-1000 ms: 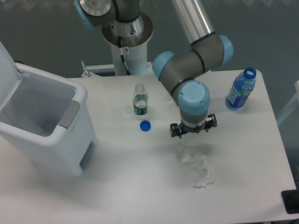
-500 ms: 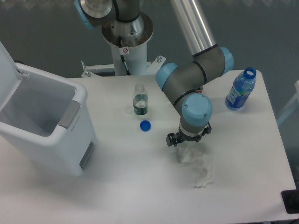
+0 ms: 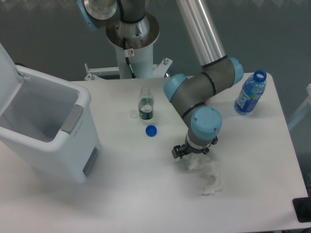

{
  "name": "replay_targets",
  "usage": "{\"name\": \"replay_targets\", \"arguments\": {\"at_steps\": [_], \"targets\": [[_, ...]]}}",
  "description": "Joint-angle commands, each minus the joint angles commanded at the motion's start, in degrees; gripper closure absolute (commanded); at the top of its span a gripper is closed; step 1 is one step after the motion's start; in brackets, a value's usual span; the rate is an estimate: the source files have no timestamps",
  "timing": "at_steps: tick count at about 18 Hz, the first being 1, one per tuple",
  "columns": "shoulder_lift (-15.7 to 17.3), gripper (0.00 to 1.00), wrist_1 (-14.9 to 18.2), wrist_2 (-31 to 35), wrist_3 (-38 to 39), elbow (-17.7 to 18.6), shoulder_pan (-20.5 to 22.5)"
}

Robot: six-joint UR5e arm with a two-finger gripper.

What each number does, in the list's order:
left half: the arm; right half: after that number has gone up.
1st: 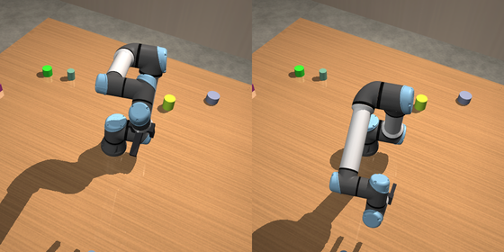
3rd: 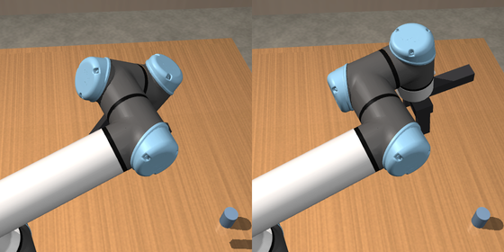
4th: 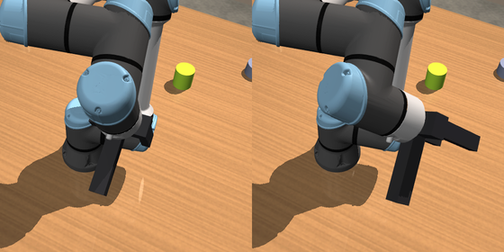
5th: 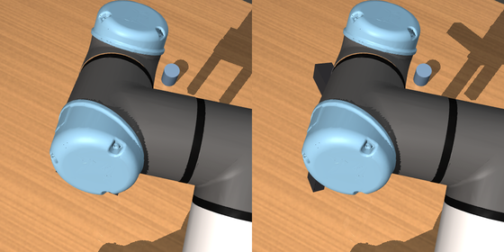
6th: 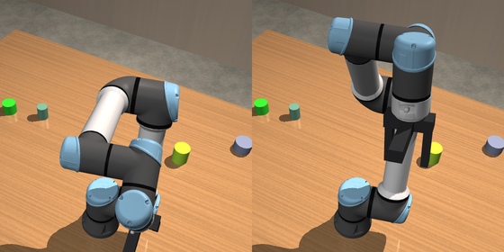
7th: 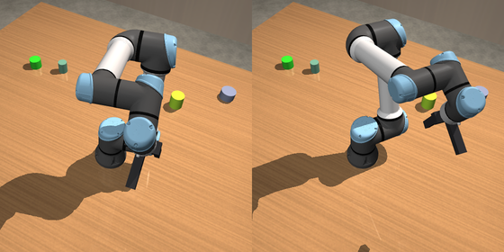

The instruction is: Pick up the paper ball

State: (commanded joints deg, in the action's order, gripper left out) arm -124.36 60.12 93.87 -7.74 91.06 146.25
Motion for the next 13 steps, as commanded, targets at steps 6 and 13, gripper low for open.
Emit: {"name": "replay_targets", "arguments": {"at_steps": [6, 13], "targets": [[-0.1, 0.77, 0.0, -1.6, 0.6, -0.4, 0.0], [0.3, 1.0, 0.1, -1.5, 0.5, -0.4, -0.1]]}}
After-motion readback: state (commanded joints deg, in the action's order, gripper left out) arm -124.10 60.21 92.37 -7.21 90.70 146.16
